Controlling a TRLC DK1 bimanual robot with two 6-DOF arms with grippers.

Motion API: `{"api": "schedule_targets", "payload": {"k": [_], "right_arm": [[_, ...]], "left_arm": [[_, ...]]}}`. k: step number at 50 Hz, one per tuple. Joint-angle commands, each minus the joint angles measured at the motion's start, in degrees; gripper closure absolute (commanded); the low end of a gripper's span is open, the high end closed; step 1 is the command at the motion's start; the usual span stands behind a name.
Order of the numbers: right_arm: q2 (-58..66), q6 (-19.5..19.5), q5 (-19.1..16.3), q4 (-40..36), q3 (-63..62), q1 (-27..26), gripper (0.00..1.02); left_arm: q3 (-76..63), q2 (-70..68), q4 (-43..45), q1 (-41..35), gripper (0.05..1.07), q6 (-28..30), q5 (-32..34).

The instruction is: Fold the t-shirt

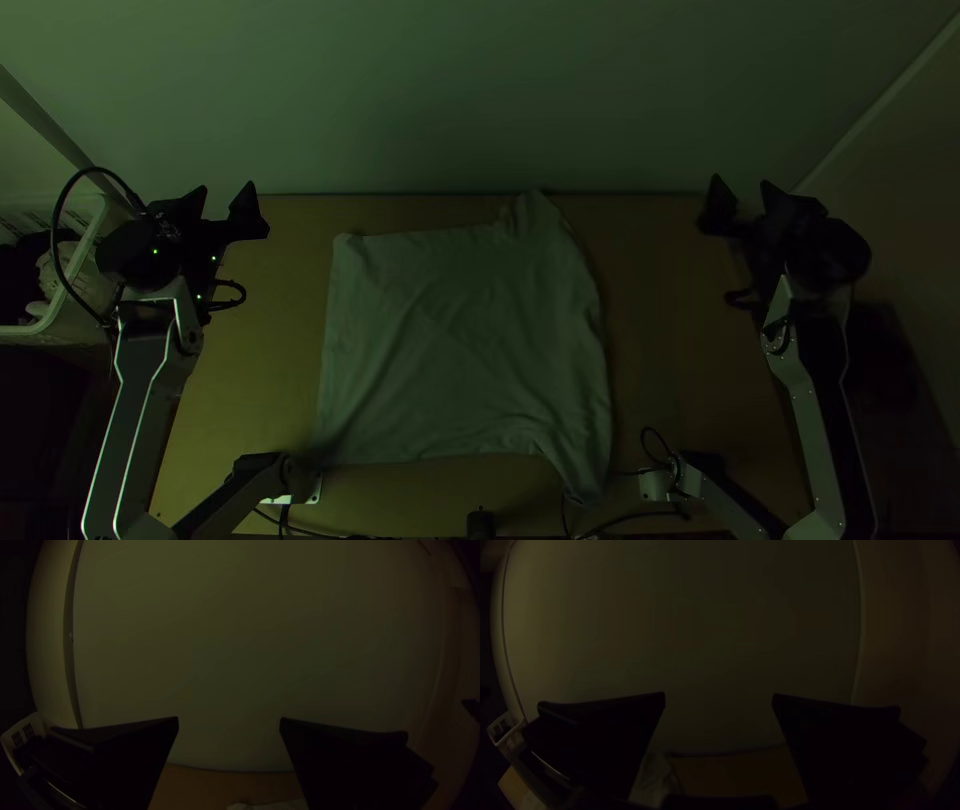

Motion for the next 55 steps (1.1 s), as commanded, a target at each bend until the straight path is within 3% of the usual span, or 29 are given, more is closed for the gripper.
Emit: {"api": "schedule_targets", "payload": {"k": [1, 15, 33, 38, 55], "right_arm": [[5.3, 1.05, 0.59, -0.81, 5.07, 2.42, 0.04], [19.63, 2.11, 0.59, -8.28, 18.61, 8.57, 0.04], [37.12, 8.43, 0.15, -14.7, 31.97, 10.77, 0.04], [41.16, 11.25, -1.61, -14.79, 33.2, 10.59, 0.04], [51.35, 13.71, -2.14, -17.78, 38.73, 12.7, 0.04]], "left_arm": [[6.13, 4.84, -2.6, -0.79, 0.1, -1.63, -0.24], [13.33, 15.04, -7.61, -2.37, 0.1, -3.74, -0.15], [20.45, 30.07, -13.23, -3.16, 0.1, -5.5, -0.15], [22.83, 35.08, -14.64, -3.16, 0.1, -5.59, -0.15], [25.55, 46.15, -16.83, -4.48, 0.11, -5.67, -0.24]]}}
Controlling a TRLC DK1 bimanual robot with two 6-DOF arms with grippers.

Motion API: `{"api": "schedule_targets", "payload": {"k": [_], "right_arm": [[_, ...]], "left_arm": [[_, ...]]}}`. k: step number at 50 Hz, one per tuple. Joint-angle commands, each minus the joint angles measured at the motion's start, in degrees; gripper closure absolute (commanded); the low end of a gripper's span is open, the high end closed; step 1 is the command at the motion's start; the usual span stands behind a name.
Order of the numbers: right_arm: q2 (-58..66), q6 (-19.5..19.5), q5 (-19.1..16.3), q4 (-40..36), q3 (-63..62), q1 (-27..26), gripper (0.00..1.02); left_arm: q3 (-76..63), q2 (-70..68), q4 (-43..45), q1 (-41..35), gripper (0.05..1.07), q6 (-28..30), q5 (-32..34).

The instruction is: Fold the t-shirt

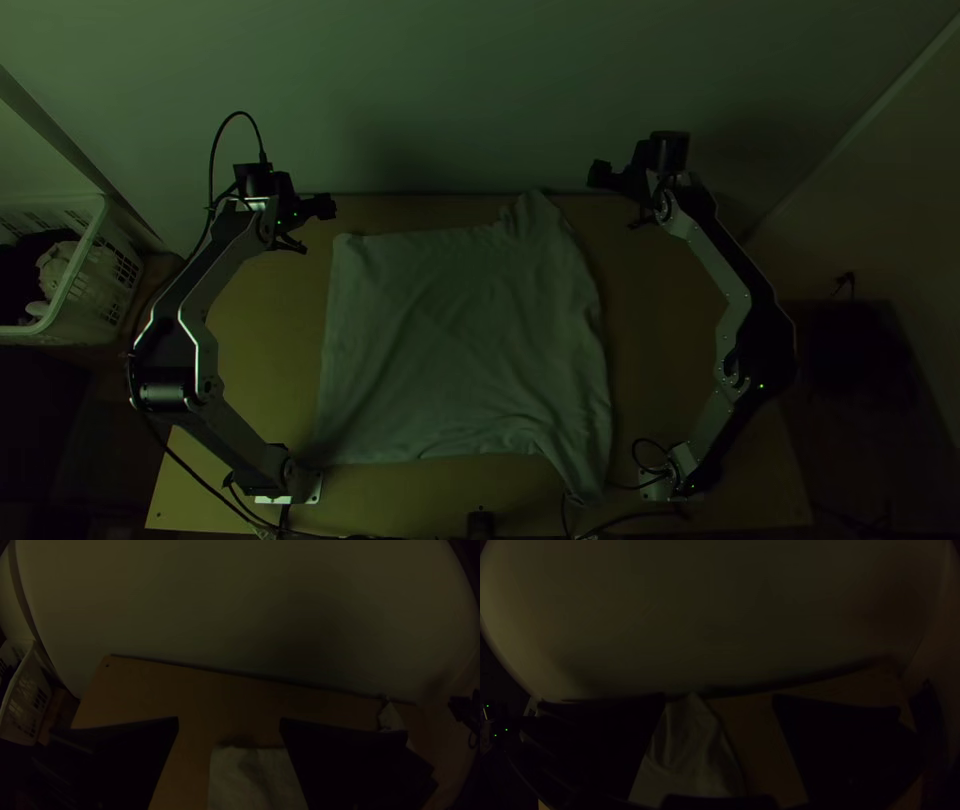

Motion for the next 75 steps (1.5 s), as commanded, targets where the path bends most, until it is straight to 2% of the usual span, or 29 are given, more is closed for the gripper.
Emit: {"api": "schedule_targets", "payload": {"k": [1, 35, 41, 43, 45, 51, 55, 60, 65, 69, 73, 75], "right_arm": [[2.35, 2.15, -0.3, -0.42, 2.85, 0.83, 0.04], [15.62, 4.87, -0.21, -8.24, 15.06, 1.89, 0.04], [17.21, 6.72, -0.21, -9.56, 17.0, 1.89, 0.04], [17.65, 7.77, -0.21, -10.09, 17.7, 1.97, 0.04], [18.08, 7.95, -0.21, -10.44, 18.05, 1.97, 0.04], [19.49, 8.21, -0.21, -12.02, 19.28, 1.97, 0.04], [20.72, 8.39, -0.04, -12.81, 19.81, 1.89, 0.05], [22.92, 8.04, 1.11, -15.98, 21.48, 1.89, 0.07], [24.5, 7.16, 1.28, -17.3, 22.27, 1.8, 0.17], [25.12, 6.54, 1.28, -17.47, 22.18, 1.89, 0.2], [25.64, 6.19, 1.28, -17.47, 22.27, 2.06, 0.4], [26.08, 6.19, 1.28, -17.56, 22.53, 2.15, 0.46]], "left_arm": [[2.47, 3.4, -0.55, -0.64, 0.11, -0.95, -0.15], [6.42, 17.99, -1.69, -0.46, 0.11, 3.88, -1.47], [6.25, 19.13, -1.78, -0.46, 0.18, 4.85, -2.18], [6.07, 19.22, -1.78, -0.46, 0.21, 5.2, -2.18], [5.72, 19.22, -1.69, -0.55, 0.3, 5.81, -2.18], [6.07, 19.75, -1.25, -0.72, 0.78, 6.52, -2.09], [6.25, 20.01, -0.99, -0.81, 1.05, 6.25, -2.18], [6.51, 19.75, -0.9, -0.72, 1.05, 5.38, -2.18], [7.04, 19.49, -1.17, -0.72, 1.05, 5.11, -2.18], [7.22, 19.4, -1.52, -0.64, 1.05, 5.02, -2.18], [7.22, 19.31, -1.69, -0.64, 1.05, 5.02, -2.18], [7.22, 19.22, -1.78, -0.64, 1.05, 5.02, -2.18]]}}
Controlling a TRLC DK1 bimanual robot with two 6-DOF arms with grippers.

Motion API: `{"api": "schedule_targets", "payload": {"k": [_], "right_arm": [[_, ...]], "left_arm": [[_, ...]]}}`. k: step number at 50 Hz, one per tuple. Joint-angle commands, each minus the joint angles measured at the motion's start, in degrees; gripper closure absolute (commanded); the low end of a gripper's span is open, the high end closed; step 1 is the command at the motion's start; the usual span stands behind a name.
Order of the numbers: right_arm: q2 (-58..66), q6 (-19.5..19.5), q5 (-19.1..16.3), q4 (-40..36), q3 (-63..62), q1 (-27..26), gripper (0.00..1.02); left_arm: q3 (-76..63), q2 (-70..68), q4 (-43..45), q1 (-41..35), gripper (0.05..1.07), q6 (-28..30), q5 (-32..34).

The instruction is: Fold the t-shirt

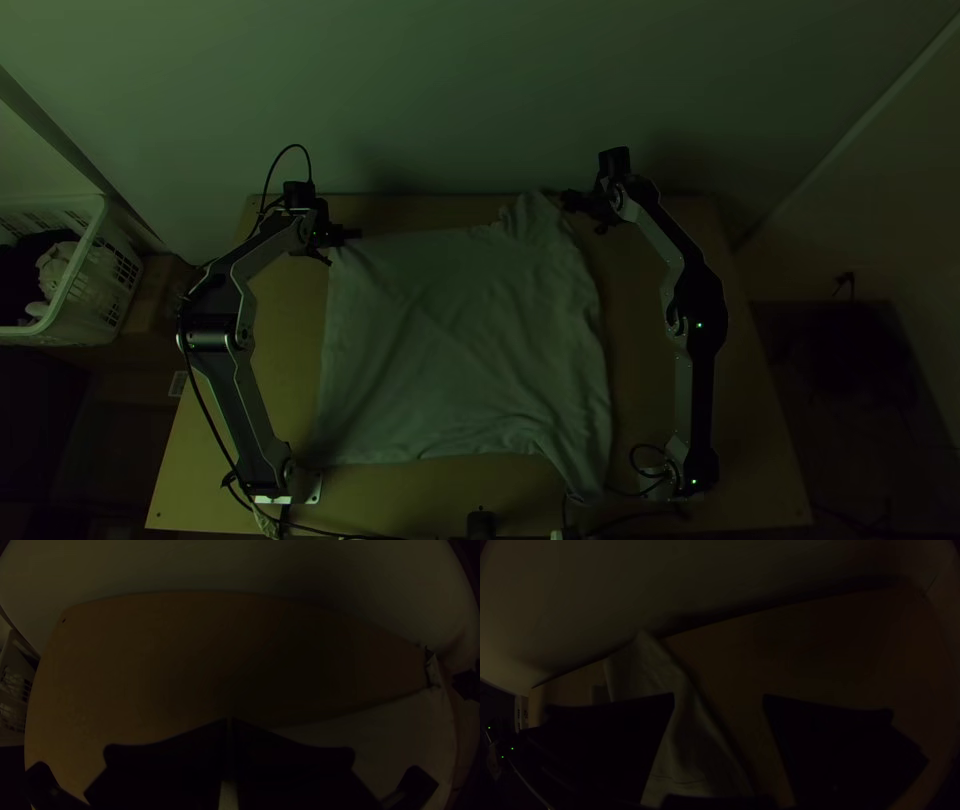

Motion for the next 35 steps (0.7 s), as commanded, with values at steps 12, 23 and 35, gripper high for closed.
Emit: {"api": "schedule_targets", "payload": {"k": [12, 23, 35], "right_arm": [[3.03, -0.32, 0.67, -0.93, 2.01, 1.74, 0.48], [4.53, -0.76, 1.64, -1.9, 2.27, 2.71, 0.48], [6.29, -1.73, 2.6, -3.22, 3.33, 3.41, 0.76]], "left_arm": [[1.42, -0.1, -0.93, 0.22, 1.05, -0.18, -0.45], [1.78, -0.54, -1.37, 0.22, 1.05, 0.0, -0.45], [1.78, -1.25, -1.72, 0.66, 1.05, 0.17, -0.45]]}}
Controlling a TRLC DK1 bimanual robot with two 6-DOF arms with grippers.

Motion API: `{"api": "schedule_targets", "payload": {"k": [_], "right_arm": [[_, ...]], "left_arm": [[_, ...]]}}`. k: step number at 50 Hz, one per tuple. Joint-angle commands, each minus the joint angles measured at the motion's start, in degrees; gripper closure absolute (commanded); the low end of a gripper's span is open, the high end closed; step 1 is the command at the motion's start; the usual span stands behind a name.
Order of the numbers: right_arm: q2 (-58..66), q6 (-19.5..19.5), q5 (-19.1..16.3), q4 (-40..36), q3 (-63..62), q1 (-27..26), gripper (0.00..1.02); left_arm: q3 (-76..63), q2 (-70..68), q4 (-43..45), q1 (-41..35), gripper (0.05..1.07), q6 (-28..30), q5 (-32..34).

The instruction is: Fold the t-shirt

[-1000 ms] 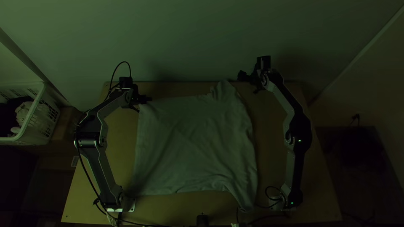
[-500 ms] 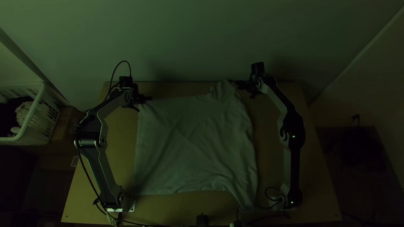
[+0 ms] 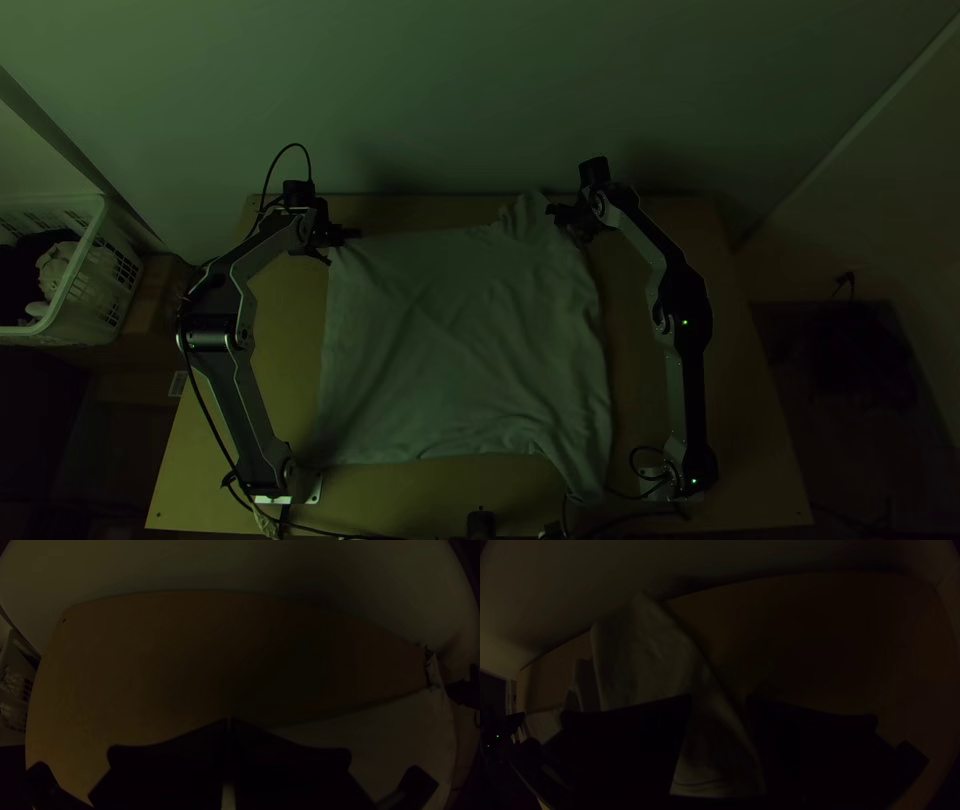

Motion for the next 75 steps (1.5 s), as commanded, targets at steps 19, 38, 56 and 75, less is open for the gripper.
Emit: {"api": "schedule_targets", "payload": {"k": [19, 38, 56, 75], "right_arm": [[5.82, -1.21, 1.25, -7.93, 6.55, 0.15, 1.0], [2.13, -0.94, 2.22, -8.63, 6.37, -2.48, 1.0], [0.02, -1.29, 3.54, -8.55, 7.95, -5.38, 1.0], [-0.86, -1.38, 3.98, -6.17, 10.5, -7.67, 1.0]], "left_arm": [[1.23, -1.77, -1.27, 0.81, 1.05, -0.2, -0.45], [2.37, -3.35, -1.09, 0.63, 1.05, -0.9, -0.45], [9.14, -1.42, -1.09, -0.68, 1.05, -1.08, -0.36], [21.01, 5.26, -5.92, -1.3, 1.05, -1.25, -0.45]]}}
